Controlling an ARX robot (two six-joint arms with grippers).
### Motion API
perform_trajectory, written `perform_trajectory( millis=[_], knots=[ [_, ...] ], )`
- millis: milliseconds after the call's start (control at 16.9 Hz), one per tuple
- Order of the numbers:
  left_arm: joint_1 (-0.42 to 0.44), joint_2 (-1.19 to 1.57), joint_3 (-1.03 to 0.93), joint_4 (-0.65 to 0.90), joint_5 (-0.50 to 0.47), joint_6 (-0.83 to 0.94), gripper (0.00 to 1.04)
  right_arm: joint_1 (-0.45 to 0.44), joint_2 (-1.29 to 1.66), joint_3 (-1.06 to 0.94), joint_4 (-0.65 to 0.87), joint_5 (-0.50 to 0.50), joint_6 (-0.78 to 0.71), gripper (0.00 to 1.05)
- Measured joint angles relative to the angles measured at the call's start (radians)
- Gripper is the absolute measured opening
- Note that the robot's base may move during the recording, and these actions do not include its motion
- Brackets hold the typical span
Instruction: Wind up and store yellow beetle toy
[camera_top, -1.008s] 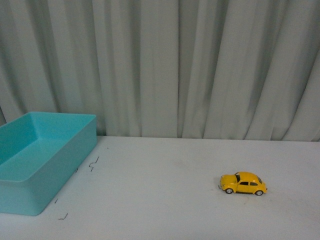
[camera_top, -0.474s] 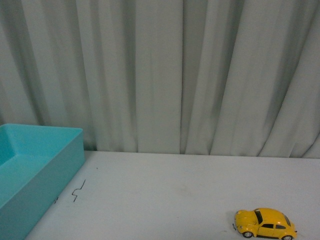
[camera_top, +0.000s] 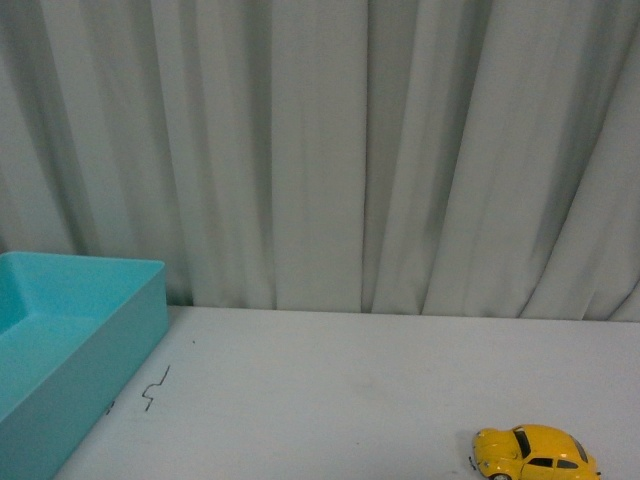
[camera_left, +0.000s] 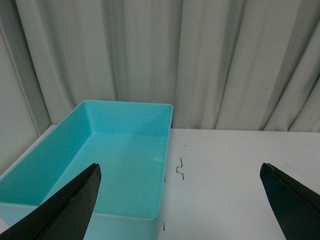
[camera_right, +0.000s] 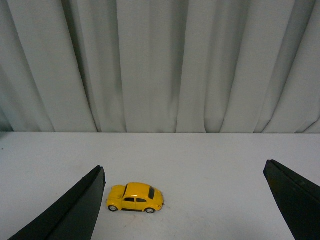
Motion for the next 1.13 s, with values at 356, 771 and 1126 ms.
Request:
perform_trajectory(
  millis=[356, 771, 1126],
  knots=[
    [0.000, 0.000, 0.000, 0.000, 0.000, 0.000, 0.98, -0.068, 0.047, 0.014, -0.035, -0.141, 0.076, 0.98],
    [0.000, 0.000, 0.000, 0.000, 0.000, 0.000, 0.98, -0.566, 1.164, 0.295, 0.930, -0.462, 0.187, 0.98],
    [0.000, 0.000, 0.000, 0.000, 0.000, 0.000, 0.98, -0.159, 2.001, 1.057, 0.237, -0.858, -0.663, 0.98]
  ],
)
